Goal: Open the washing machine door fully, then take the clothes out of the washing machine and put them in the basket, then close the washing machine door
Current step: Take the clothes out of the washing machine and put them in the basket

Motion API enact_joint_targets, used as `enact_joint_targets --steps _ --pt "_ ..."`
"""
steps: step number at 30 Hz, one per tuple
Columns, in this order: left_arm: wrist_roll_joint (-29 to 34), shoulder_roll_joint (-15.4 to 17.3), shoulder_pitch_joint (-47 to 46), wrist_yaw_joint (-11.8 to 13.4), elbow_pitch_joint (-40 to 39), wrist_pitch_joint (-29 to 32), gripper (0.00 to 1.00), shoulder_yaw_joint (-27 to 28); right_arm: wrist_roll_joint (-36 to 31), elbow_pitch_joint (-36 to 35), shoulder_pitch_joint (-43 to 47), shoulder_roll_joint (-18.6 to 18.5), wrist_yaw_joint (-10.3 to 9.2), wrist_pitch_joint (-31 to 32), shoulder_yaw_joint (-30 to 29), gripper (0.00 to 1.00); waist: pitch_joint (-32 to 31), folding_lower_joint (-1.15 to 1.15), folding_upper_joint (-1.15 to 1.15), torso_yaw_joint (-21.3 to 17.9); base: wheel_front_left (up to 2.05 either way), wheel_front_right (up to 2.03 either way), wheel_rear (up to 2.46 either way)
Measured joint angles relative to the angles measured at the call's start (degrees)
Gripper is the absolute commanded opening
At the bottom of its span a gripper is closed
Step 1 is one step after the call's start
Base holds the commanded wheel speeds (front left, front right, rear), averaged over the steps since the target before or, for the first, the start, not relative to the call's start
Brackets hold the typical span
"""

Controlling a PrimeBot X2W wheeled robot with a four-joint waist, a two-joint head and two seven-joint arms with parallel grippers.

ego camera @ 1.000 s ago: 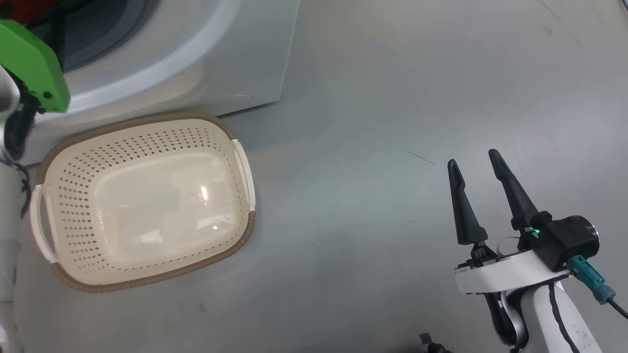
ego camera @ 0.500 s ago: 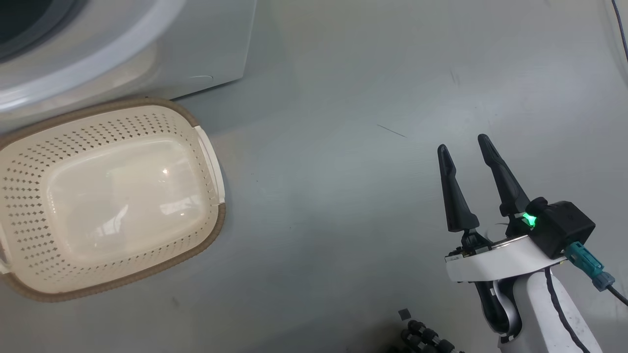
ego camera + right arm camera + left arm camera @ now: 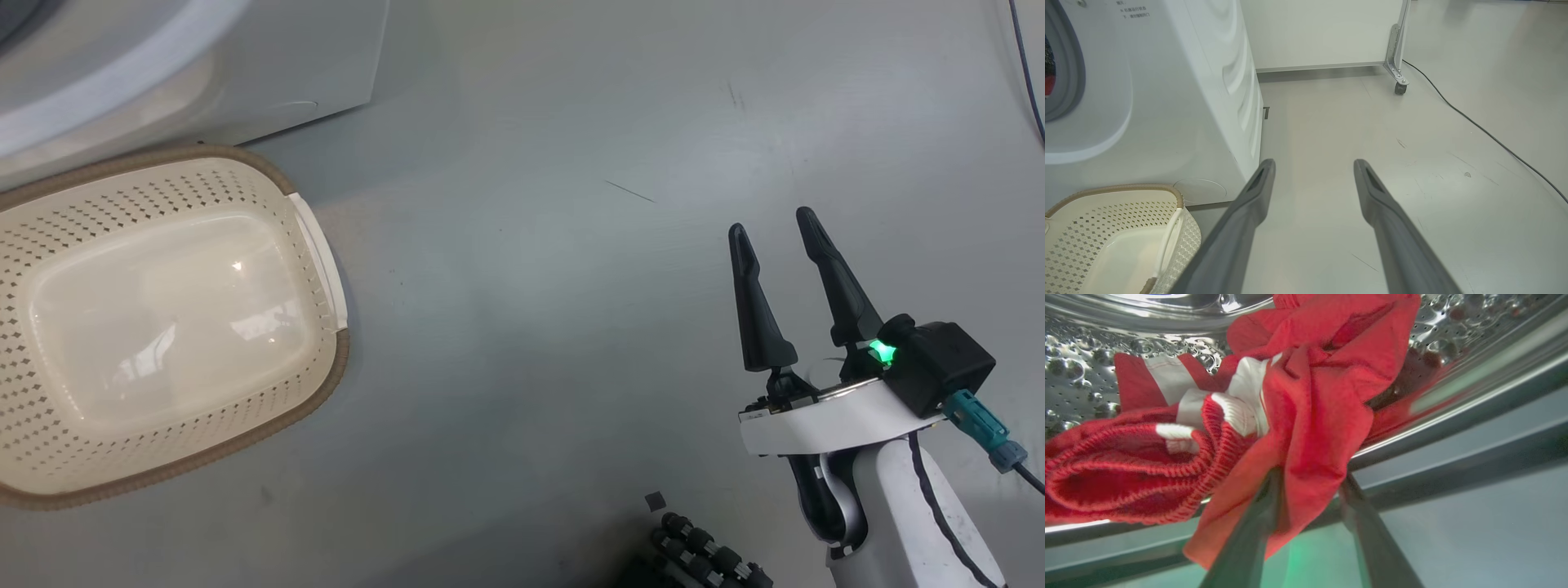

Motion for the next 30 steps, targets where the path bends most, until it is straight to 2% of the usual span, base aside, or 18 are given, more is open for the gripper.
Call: enact_joint_targets --steps 2,3,5,15,24,30 --pt "0.11 0.00 -0.09 0.29 0.54 0.36 0.22 -0.12 0.00 0.00 -0.21 0.00 -0.03 0.00 -0.01 1.00 0.21 0.00 0.00 -0.05 0.00 0.00 0.00" --pt "0.42 0.04 -0.13 0.51 0.66 0.36 0.22 -0.20 0.00 0.04 -0.44 0.00 -0.21 0.00 0.01 1.00 0.31 0.00 0.00 -0.04 0.00 0.00 0.00" --pt "0.87 0.10 -0.18 0.52 1.04 0.45 0.00 -0.32 0.00 0.05 -0.92 0.00 -0.35 0.00 0.02 1.00 0.44 0.00 0.00 -0.03 0.00 0.00 0.00" --pt "1.07 -0.37 -0.81 0.52 1.55 -1.08 0.00 -0.36 -0.01 0.21 -1.34 0.03 -0.51 0.00 -0.38 1.00 0.62 0.00 0.00 0.40 0.00 0.00 0.00" --pt "-0.68 -2.75 -0.80 0.51 1.46 -6.79 0.00 1.05 -0.29 0.34 -1.37 0.00 -0.90 0.00 -1.66 1.00 -0.22 0.00 0.00 2.15 0.00 0.00 0.00" --pt "-0.78 -4.19 -0.29 0.48 0.30 -12.69 0.00 1.53 -1.23 0.33 -1.43 0.00 -0.91 0.00 -3.03 1.00 -0.99 -0.01 0.00 3.70 0.00 0.00 0.00"
